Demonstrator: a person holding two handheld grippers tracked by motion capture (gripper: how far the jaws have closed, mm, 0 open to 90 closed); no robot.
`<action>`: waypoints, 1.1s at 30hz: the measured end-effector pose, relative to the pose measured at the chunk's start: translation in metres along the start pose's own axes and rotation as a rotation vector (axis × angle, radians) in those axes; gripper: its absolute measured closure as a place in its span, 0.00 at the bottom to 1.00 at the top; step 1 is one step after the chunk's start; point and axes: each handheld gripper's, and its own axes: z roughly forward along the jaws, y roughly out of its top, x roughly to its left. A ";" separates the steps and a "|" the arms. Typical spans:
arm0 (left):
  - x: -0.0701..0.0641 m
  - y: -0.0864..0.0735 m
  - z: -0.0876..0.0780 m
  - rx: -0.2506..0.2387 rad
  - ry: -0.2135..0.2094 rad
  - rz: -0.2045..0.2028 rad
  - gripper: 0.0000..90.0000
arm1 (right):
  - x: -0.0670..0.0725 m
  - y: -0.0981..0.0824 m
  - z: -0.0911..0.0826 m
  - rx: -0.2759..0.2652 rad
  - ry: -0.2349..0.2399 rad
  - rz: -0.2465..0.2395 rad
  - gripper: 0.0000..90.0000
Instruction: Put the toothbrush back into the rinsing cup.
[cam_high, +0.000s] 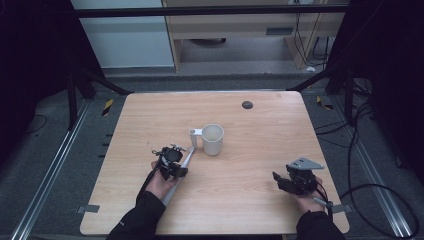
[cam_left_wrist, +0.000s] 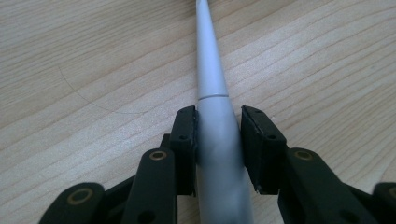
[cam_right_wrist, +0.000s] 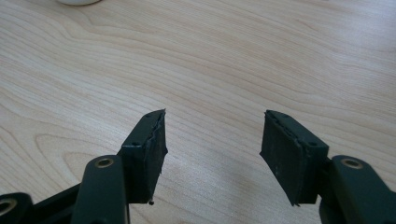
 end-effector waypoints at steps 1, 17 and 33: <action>0.000 0.000 0.000 0.000 0.003 0.001 0.73 | 0.000 0.000 0.000 0.000 0.000 0.000 0.45; 0.006 -0.005 -0.018 -0.055 0.002 -0.008 0.74 | 0.000 0.000 0.001 0.002 -0.004 -0.006 0.45; 0.016 -0.008 -0.060 -0.196 -0.016 -0.031 0.75 | -0.001 -0.001 0.001 0.004 -0.007 -0.003 0.45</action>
